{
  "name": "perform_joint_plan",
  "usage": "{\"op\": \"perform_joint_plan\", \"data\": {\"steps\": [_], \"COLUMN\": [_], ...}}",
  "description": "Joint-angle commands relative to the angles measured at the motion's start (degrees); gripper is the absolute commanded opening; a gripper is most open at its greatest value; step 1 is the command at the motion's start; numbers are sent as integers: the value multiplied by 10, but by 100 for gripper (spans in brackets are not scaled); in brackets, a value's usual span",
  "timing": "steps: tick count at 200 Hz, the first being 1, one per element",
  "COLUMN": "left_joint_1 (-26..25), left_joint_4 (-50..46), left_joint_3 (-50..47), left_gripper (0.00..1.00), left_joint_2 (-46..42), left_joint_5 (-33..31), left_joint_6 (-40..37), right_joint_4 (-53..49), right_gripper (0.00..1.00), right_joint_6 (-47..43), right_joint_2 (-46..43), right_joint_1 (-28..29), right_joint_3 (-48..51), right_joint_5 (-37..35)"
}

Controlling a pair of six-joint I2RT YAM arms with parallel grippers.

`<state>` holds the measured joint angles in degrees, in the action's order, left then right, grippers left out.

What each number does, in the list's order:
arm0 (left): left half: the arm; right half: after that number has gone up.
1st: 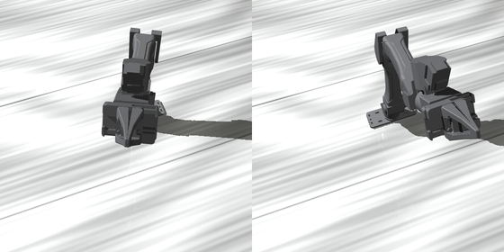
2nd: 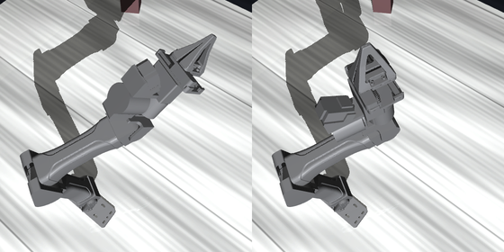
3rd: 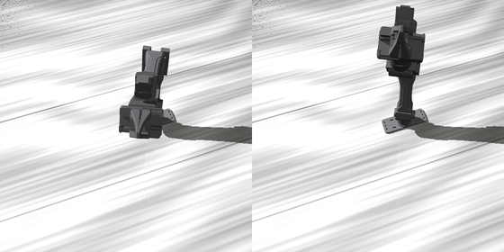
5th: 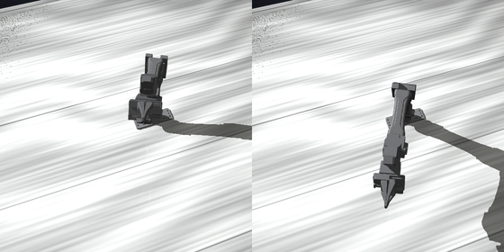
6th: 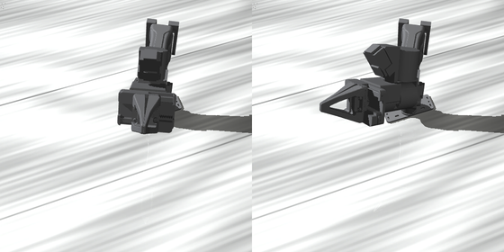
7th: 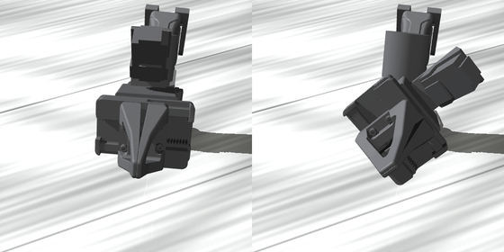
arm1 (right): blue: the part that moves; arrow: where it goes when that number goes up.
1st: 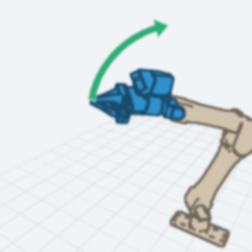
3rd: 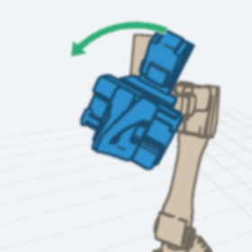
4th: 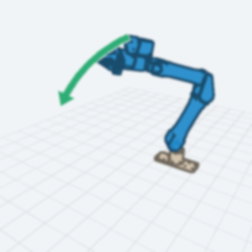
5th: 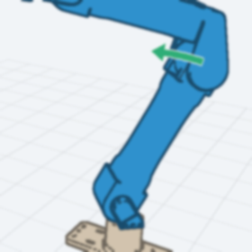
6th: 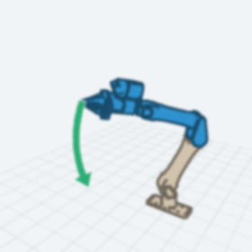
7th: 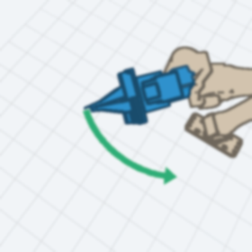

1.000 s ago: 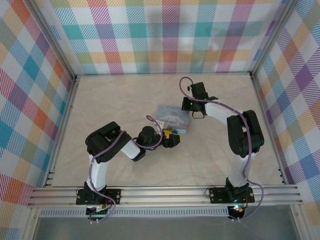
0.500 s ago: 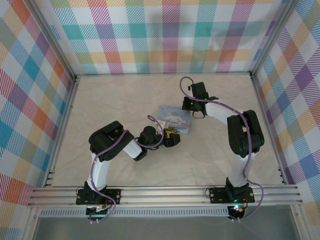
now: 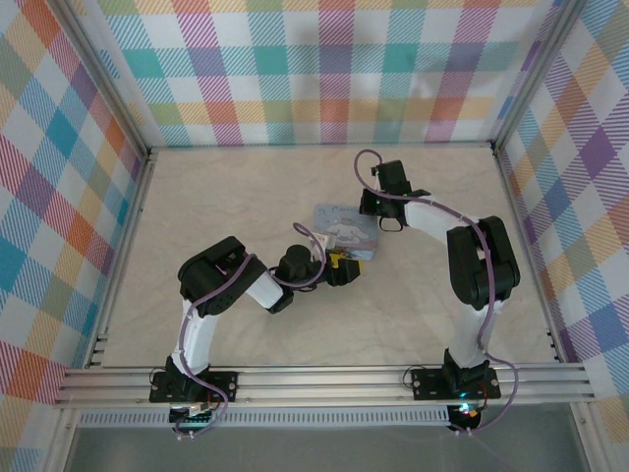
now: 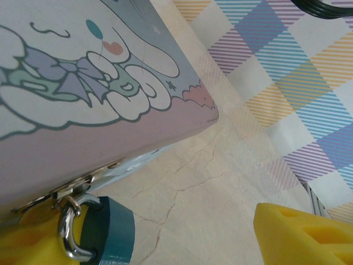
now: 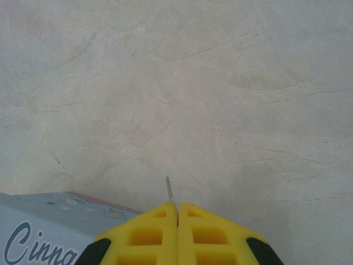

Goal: Unlock a padlock with a key

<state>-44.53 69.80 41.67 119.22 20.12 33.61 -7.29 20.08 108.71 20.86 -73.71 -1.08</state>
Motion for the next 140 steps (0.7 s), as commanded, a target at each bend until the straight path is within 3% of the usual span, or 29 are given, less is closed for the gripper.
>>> {"op": "perform_joint_plan", "data": {"steps": [1,40,140], "left_joint_1": [-3,3,7], "left_joint_4": [12,20,3], "left_joint_3": [-2,-42,-33], "left_gripper": [69,66,67], "left_joint_2": [15,-10,-8], "left_joint_5": [6,2,5], "left_joint_6": [9,9,8], "right_joint_4": [-39,-51,-77], "right_gripper": [0,0,0], "right_joint_6": [0,-13,-21], "right_joint_2": [-2,-13,-81], "right_joint_1": [14,11,-20], "right_joint_3": [15,5,11], "right_joint_5": [34,23,-14]}}
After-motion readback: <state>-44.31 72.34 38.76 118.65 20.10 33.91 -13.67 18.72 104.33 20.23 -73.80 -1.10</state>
